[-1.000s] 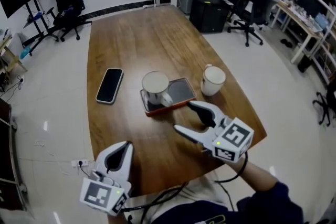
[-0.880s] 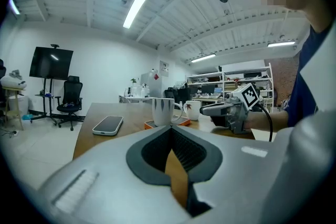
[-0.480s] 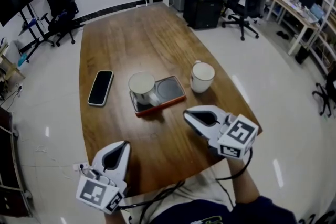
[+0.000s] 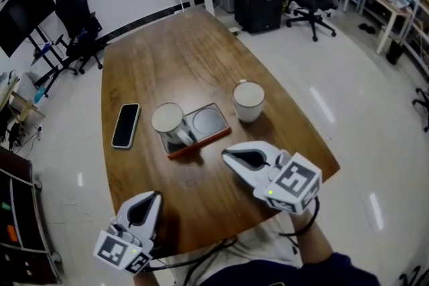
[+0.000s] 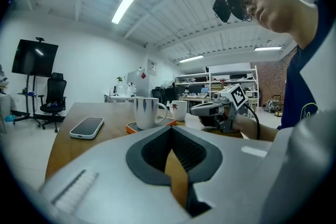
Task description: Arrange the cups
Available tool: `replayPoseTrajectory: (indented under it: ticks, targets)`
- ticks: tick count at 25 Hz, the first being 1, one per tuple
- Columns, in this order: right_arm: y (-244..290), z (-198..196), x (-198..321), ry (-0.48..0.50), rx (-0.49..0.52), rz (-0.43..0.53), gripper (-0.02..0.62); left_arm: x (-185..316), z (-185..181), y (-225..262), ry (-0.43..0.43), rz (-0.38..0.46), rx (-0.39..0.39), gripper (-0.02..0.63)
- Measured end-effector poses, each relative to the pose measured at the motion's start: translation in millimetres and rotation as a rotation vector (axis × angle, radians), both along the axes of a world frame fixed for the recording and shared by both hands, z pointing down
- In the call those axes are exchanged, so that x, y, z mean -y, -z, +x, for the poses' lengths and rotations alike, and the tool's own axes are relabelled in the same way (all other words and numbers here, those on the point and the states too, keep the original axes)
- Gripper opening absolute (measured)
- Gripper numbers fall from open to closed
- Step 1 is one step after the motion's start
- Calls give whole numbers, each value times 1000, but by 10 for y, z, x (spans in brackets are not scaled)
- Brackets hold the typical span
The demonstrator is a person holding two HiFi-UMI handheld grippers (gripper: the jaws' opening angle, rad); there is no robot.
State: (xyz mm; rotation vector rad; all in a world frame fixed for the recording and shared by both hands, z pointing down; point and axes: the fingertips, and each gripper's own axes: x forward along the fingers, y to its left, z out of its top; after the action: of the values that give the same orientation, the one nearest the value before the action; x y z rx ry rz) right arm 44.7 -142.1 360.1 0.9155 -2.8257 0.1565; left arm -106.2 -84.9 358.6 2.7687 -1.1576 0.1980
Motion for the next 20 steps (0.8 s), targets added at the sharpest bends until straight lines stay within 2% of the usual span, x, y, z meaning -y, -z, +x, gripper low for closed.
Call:
replayPoseTrajectory:
  ticks: [20]
  targets:
    - [-21,-22,-7,27,9,9,15,66,34,-4,14,1,2,3]
